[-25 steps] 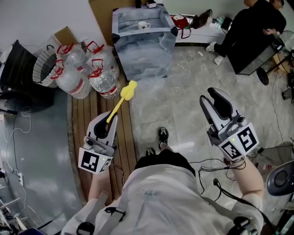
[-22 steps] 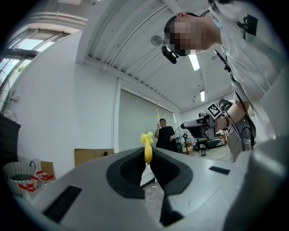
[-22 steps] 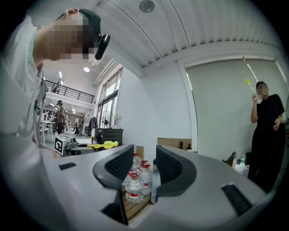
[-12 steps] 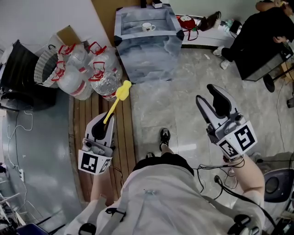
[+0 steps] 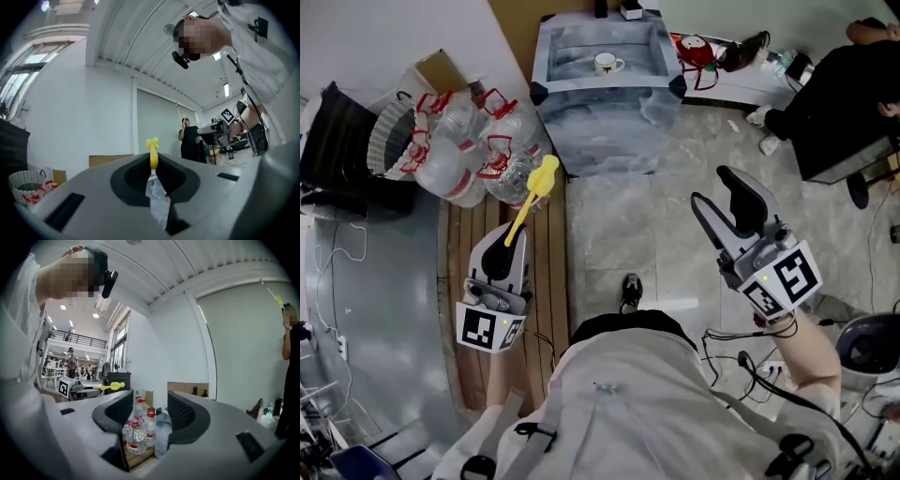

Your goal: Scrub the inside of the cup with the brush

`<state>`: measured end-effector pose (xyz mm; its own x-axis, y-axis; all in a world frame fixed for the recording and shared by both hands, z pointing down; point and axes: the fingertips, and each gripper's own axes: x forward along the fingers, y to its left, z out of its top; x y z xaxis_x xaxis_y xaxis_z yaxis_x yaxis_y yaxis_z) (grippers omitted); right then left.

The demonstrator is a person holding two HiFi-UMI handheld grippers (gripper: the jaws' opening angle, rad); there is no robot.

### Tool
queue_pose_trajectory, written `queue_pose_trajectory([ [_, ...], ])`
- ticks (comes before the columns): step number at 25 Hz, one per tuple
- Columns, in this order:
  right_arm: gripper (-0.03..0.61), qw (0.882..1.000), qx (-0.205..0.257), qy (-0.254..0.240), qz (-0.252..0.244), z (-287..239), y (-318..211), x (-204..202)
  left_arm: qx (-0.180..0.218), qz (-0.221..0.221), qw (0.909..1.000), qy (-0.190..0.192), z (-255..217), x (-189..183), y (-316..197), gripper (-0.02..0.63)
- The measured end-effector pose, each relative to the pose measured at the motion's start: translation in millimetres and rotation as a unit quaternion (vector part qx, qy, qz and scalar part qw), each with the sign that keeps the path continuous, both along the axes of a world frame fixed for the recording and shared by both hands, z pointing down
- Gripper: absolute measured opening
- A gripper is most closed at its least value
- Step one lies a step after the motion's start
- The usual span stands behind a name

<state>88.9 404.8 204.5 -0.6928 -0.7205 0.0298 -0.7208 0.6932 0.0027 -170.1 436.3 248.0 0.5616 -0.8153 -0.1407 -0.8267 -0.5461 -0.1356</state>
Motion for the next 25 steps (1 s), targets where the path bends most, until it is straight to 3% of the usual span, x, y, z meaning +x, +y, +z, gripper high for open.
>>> queue_pose_trajectory([
  [5,0.252,1.0,-0.003,0.0,-0.024,3.0,-43.2,10.3,0.01,-0.036,0.9992,0.017,-7.1,5.4,-40.4,0.034],
  [12,0.277,0.999,-0.004,0.01,-0.035,-1.6,-90.8,23.3,0.029,-0.04,0.9987,0.01,-20.5,17.7,-88.7,0.034],
  [17,0.312,0.999,-0.015,0.018,-0.027,4.0,-118.0,26.1,0.032,-0.026,0.9991,0.009,-23.2,26.2,-124.6,0.035],
  [25,0.35,0.999,-0.029,0.024,-0.004,15.2,-190.4,7.7,0.015,-0.001,0.9998,0.011,-10.5,7.3,-213.1,0.034],
])
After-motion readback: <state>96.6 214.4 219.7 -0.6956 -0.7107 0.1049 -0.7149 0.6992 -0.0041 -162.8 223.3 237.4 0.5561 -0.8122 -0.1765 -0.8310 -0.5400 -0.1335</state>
